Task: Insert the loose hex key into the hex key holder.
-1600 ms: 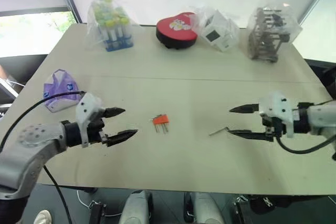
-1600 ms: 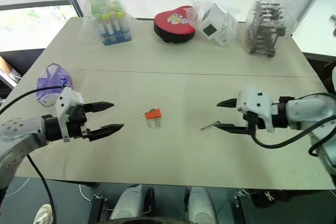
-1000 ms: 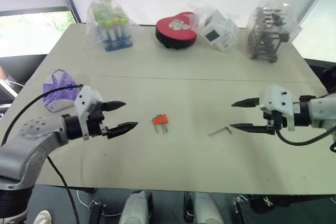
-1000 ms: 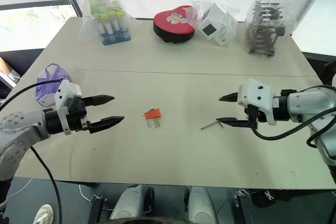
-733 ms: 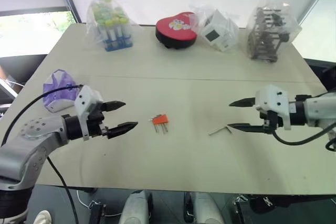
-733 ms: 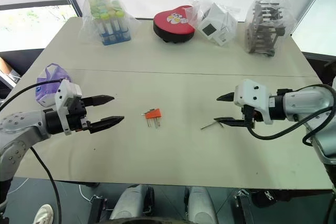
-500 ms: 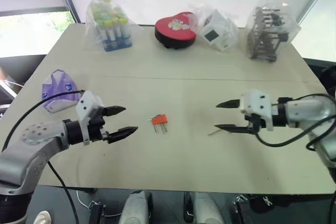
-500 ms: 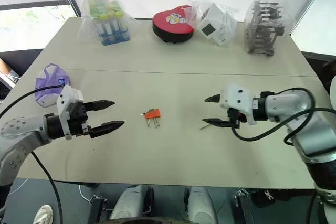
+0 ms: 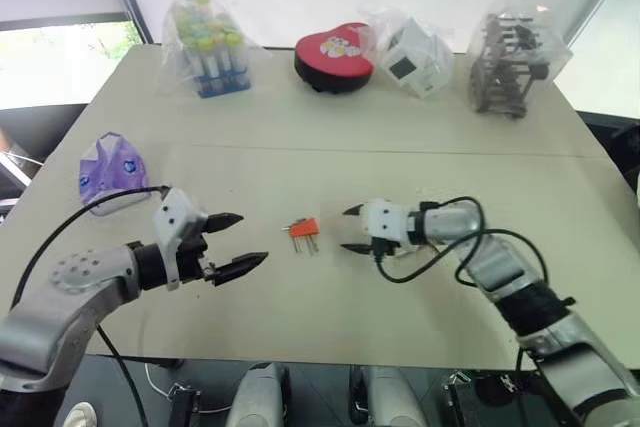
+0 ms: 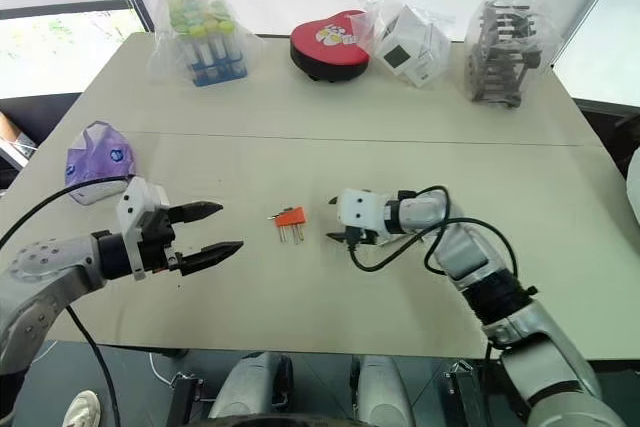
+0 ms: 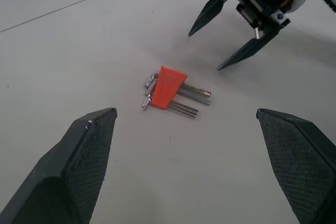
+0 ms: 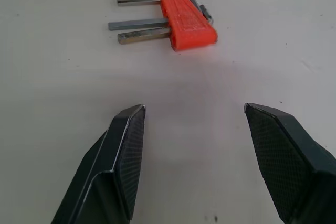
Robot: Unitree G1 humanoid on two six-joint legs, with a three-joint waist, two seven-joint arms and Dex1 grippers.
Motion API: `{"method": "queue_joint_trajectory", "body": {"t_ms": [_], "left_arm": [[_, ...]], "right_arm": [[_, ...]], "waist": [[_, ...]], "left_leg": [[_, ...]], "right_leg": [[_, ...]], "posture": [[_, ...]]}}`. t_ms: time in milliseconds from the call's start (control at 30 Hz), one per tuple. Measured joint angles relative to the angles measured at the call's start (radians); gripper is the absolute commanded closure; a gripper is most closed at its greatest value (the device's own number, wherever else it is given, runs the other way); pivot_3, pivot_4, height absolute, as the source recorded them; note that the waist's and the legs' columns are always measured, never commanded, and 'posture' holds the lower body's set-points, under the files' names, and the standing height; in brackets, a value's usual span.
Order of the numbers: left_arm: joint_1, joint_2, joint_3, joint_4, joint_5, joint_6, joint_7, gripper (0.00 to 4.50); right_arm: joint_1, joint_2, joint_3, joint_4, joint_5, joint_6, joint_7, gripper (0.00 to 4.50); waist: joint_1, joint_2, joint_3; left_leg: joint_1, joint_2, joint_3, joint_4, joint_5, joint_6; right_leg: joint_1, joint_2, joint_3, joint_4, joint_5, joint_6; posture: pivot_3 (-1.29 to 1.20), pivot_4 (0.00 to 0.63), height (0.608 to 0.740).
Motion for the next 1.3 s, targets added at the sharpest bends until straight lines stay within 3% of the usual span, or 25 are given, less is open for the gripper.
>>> {"method": "queue_joint_trajectory", "body": {"t_ms": [700, 1300], "left_arm": [[0.061, -0.004, 0.019, -0.056, -0.001, 0.0, 0.047, 0.06], [0.09, -0.005, 0.022, -0.074, -0.001, 0.0, 0.073, 0.06]], "right_arm": [[-0.052, 0.209, 0.012, 0.14, -0.021, 0.001, -0.02, 1.4], [-0.094, 0.264, -0.008, 0.201, 0.01, 0.12, 0.032, 1.4]], "waist": [[-0.025, 0.0, 0.0], [-0.027, 0.0, 0.0]], "left_leg": [[0.002, 0.0, -0.001, -0.001, 0.0, 0.0], [0.009, 0.001, -0.001, -0.002, 0.0, 0.0]], "right_leg": [[0.0, 0.0, 0.0, 0.003, 0.0, 0.0], [0.003, 0.0, 0.0, 0.007, -0.001, -0.001]], "posture": [[0.0, 0.15, 0.74], [0.0, 0.15, 0.74]]}}
